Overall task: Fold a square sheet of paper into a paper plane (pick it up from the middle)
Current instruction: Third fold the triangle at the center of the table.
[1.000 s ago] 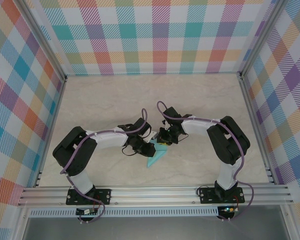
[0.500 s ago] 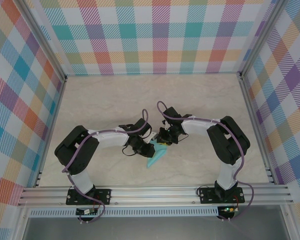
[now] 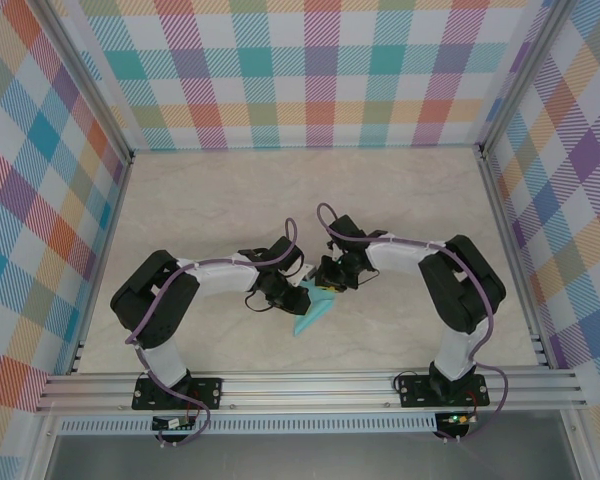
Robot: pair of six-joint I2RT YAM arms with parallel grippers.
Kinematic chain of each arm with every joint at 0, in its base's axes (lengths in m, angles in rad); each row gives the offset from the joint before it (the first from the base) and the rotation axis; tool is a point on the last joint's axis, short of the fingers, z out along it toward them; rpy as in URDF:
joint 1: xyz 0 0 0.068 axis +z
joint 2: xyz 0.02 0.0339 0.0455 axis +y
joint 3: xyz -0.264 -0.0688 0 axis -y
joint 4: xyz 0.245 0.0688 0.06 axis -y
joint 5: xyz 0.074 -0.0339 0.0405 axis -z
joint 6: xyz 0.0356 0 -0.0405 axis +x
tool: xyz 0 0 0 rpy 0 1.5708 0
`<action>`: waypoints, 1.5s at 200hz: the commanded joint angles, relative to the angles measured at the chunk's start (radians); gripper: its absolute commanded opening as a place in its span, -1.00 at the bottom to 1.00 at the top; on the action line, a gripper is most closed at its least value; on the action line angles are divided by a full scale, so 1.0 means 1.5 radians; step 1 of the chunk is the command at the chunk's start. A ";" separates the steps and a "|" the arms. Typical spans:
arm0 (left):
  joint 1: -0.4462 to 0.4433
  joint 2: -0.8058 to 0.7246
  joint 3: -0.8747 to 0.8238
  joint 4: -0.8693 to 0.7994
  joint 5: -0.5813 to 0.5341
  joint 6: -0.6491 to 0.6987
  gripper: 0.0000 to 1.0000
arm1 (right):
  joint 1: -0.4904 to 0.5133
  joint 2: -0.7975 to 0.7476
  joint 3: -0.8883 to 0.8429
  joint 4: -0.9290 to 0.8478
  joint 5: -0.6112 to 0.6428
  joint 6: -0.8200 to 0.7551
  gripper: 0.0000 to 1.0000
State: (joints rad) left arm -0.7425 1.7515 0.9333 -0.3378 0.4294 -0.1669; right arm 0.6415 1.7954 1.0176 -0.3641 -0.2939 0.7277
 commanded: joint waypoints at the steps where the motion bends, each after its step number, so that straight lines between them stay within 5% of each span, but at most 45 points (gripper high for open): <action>1: 0.006 0.016 -0.004 -0.003 -0.004 0.004 -0.72 | -0.001 -0.069 -0.015 -0.014 0.022 0.021 -0.56; 71: 0.005 0.020 -0.003 0.001 -0.001 0.004 -0.72 | 0.004 -0.211 -0.161 0.099 -0.031 0.097 -0.68; 128: 0.005 0.015 -0.002 -0.004 -0.004 0.005 -0.72 | 0.043 -0.171 -0.191 0.189 -0.073 0.128 -0.79; 300: 0.005 0.022 0.009 -0.020 -0.024 0.012 -0.79 | 0.061 -0.099 -0.224 0.206 -0.035 0.129 -0.78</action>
State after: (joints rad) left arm -0.7414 1.7535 0.9340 -0.3382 0.4282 -0.1665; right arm 0.7288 1.6211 0.6952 -0.0452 -0.3748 0.9279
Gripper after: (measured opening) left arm 0.108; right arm 0.110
